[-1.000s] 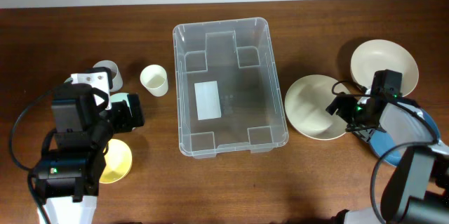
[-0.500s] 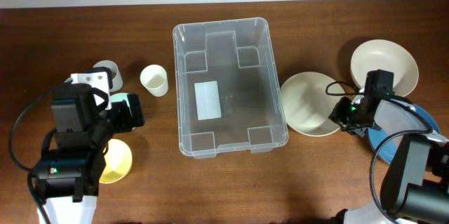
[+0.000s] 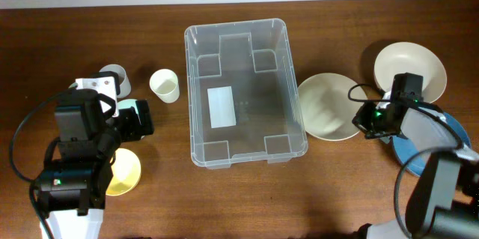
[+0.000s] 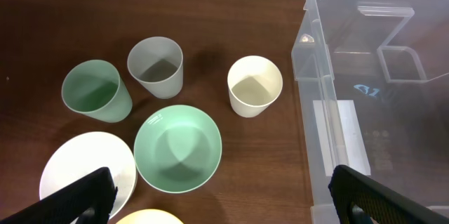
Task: Pack container
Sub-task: 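Reach the right gripper to the cream bowl rim and grasp it, then lift the cream bowl and lower it into the clear bin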
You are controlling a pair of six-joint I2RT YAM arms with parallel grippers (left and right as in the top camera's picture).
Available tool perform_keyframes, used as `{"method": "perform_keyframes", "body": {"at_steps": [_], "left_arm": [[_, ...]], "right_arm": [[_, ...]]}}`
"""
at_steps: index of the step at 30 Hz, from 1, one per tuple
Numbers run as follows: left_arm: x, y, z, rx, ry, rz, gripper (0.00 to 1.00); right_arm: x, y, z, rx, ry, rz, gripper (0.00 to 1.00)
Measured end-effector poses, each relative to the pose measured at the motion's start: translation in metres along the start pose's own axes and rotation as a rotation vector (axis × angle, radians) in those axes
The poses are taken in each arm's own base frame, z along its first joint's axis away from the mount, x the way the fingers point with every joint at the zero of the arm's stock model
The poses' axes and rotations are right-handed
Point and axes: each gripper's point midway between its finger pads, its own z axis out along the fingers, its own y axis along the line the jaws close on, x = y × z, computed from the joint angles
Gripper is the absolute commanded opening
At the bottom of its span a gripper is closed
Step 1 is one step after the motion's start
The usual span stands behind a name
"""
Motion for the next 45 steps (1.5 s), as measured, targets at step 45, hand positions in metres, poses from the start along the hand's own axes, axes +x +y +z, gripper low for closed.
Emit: {"method": "perform_keyframes", "body": {"at_steps": [45], "left_arm": [[0.0,0.0,-0.004,-0.001,0.008,0.0,0.99]], "right_arm": [[0.023,0.308,-0.078,-0.25,-0.332,-0.807,0.04]]}}
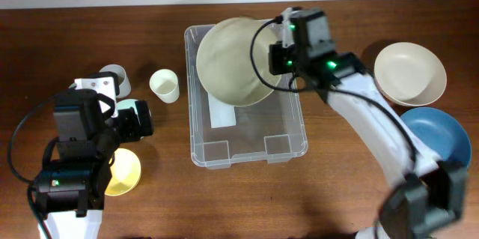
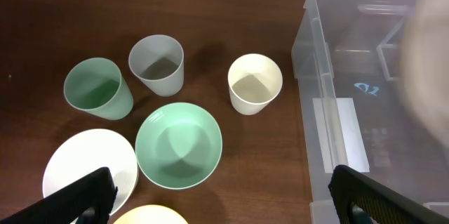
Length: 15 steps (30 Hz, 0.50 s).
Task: Pack container
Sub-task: 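Lift the cream bowl and lower it into the clear bin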
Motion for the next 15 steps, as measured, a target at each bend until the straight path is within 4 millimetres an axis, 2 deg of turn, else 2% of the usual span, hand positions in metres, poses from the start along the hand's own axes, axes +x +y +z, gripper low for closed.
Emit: {"method": "perform_keyframes", "body": {"at_steps": [4,8,15], "left_arm": [[0.0,0.0,0.0,0.0,0.0,0.0,1.0],[0.0,0.0,0.0,0.0,0.0,0.0,1.0],[0.0,0.0,0.0,0.0,0.0,0.0,0.99]], "right_arm": [[0.027,-0.006,0.046,0.019,0.093,-0.017,0.04],[0.044,-0.005,0.078,0.019,0.128,-0.05,0.04],[0.045,-0.005,0.101,0.021,0.103,-0.078,0.04]]}}
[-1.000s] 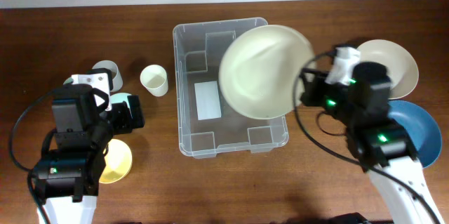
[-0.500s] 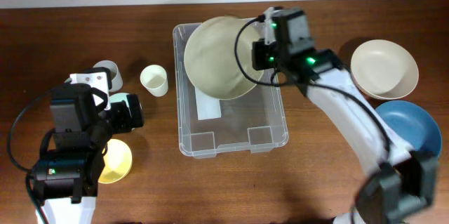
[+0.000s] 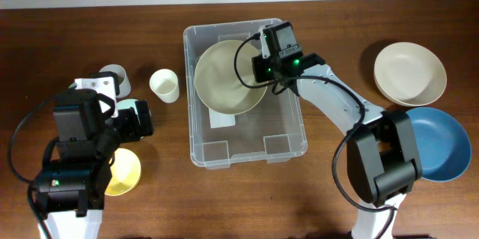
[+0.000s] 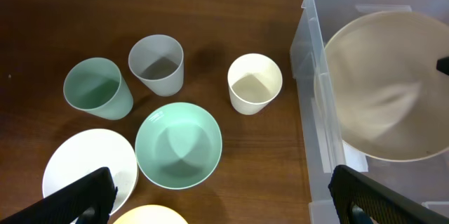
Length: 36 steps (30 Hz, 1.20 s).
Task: Pack container
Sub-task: 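Lift the cream bowl and lower it into the clear bin, then move the right gripper to the beige bowl and grasp its rim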
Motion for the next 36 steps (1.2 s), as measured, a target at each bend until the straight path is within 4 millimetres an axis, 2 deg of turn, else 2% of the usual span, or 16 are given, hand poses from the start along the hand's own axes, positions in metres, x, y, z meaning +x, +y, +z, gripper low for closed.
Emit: {"method": "perform_keyframes", "body": {"at_steps": [1,5,6,9,11,16,18,20,23,25,26,28,30,31,33,36], "left_arm": [[0.0,0.0,0.0,0.0,0.0,0.0,1.0],[0.0,0.0,0.0,0.0,0.001,0.0,0.99],[0.0,0.0,0.0,0.0,0.001,0.0,0.99],[0.0,0.0,0.0,0.0,0.001,0.0,0.99],[0.0,0.0,0.0,0.0,0.001,0.0,0.99],[0.0,0.0,0.0,0.0,0.001,0.0,0.99],[0.0,0.0,0.0,0.0,0.002,0.0,1.0],[0.0,0.0,0.0,0.0,0.002,0.0,0.99],[0.001,0.0,0.0,0.0,0.003,0.0,0.99],[0.001,0.0,0.0,0.0,0.004,0.0,0.99],[0.001,0.0,0.0,0.0,0.004,0.0,1.0],[0.001,0.0,0.0,0.0,0.004,0.0,0.99],[0.001,0.0,0.0,-0.001,0.004,0.0,0.99],[0.001,0.0,0.0,0.0,0.004,0.0,0.99],[0.001,0.0,0.0,0.0,0.004,0.0,0.99],[0.001,0.0,0.0,-0.001,0.004,0.0,0.99]], "right_arm": [[-0.004,0.0,0.001,0.004,-0.014,-0.003,0.09],[-0.008,-0.002,0.004,0.014,-0.031,-0.007,0.12],[-0.008,-0.002,0.005,0.016,-0.032,-0.006,0.17],[-0.008,-0.001,0.005,0.016,-0.031,-0.011,0.2],[-0.006,0.0,0.005,0.014,-0.025,-0.013,0.27],[0.001,0.009,0.004,0.007,0.0,-0.034,0.36],[-0.001,0.015,-0.005,0.001,-0.001,-0.046,0.38],[-0.007,0.02,-0.022,-0.004,-0.017,-0.066,0.43],[-0.029,0.024,-0.066,-0.008,-0.089,-0.098,0.54],[-0.055,0.021,-0.116,0.015,-0.187,-0.111,0.59],[-0.064,0.019,-0.134,0.026,-0.227,-0.113,0.61],[-0.082,0.005,-0.178,0.081,-0.312,-0.101,0.64],[-0.091,-0.022,-0.214,0.166,-0.364,-0.065,0.67],[-0.091,-0.042,-0.228,0.221,-0.369,-0.039,0.69],[-0.082,-0.083,-0.239,0.321,-0.336,0.016,0.72],[-0.052,-0.141,-0.229,0.444,-0.205,0.092,0.79]]}}
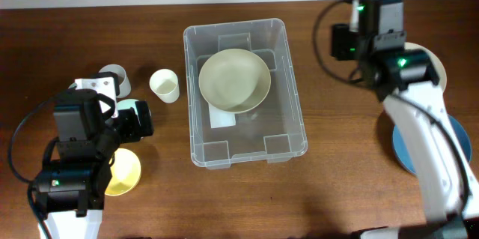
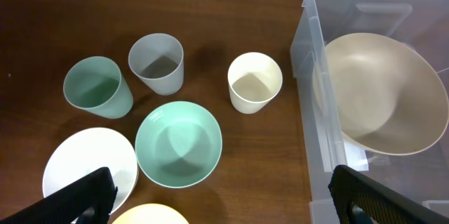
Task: Pack container
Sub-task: 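Move the right gripper to the beige bowl and grasp its rim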
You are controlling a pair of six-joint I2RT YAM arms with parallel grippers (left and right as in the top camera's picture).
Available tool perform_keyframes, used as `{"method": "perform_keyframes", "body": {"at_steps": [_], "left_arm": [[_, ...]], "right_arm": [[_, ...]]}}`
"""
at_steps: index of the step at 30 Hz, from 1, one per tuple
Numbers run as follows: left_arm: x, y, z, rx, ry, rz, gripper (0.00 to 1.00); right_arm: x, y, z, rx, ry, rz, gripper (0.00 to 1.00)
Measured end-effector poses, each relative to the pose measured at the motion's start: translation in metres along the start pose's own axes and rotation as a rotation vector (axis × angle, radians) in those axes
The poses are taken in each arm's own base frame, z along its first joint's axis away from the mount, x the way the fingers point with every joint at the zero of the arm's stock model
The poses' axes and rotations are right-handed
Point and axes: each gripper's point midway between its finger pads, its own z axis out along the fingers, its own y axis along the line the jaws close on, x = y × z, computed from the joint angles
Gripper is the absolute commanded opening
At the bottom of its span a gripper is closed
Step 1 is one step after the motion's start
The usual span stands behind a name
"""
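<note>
The clear plastic container (image 1: 292, 130) stands mid-table with one cream bowl (image 1: 234, 80) lying upright in its far half, also seen in the left wrist view as the cream bowl (image 2: 382, 112). My right gripper (image 1: 341, 42) hangs to the right of the container's far corner, away from the bowl; its fingers are too dark to tell whether they are open or shut. My left gripper (image 2: 221, 206) is open over the dishes on the left, holding nothing.
Left of the container stand a cream cup (image 2: 255, 84), a grey cup (image 2: 156, 64) and a green cup (image 2: 97, 88). Nearer are a green bowl (image 2: 178, 145), a white bowl (image 2: 88, 171) and a yellow bowl (image 2: 151, 215). At the right, a blue bowl (image 1: 458, 149) lies partly under my right arm.
The cream bowl, held tilted inside the container by my right gripper, now lies flat and free in it. The right gripper has moved off to the upper right. The left arm is unchanged.
First the container was empty and my right gripper was at a cream bowl to its right. Then the gripper held that bowl above the container, then tilted inside it. Now the bowl rests there, let go, and the right arm is away.
</note>
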Motion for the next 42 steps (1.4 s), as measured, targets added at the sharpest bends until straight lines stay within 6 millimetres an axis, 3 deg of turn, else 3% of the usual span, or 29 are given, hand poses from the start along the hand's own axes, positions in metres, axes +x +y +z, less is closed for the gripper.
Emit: {"method": "perform_keyframes", "body": {"at_steps": [3,9,14,21,26,32,38,42], "left_arm": [[0.0,0.0,0.0,0.0,0.0,0.0,0.99],[0.0,0.0,0.0,0.0,0.0,0.0,0.99],[0.0,0.0,0.0,0.0,0.0,0.0,0.99],[0.0,0.0,0.0,0.0,0.0,0.0,0.99],[0.0,0.0,0.0,0.0,0.0,0.0,0.99],[0.0,0.0,0.0,0.0,0.0,0.0,1.0],[0.0,0.0,0.0,0.0,0.0,0.0,1.0],[0.0,0.0,0.0,0.0,0.0,0.0,0.99]], "right_arm": [[0.039,-0.042,0.044,0.102,0.166,0.027,0.81],[0.104,-0.088,0.112,0.188,0.386,0.057,0.85],[0.15,-0.112,0.155,0.223,0.504,0.081,0.85],[0.196,-0.126,0.193,0.239,0.597,0.102,0.85],[0.205,-0.126,0.211,0.235,0.592,0.096,0.75],[0.2,-0.127,0.219,0.235,0.557,0.089,0.49],[0.193,-0.128,0.223,0.239,0.523,0.092,0.39],[0.19,-0.129,0.226,0.241,0.505,0.095,0.26]]}}
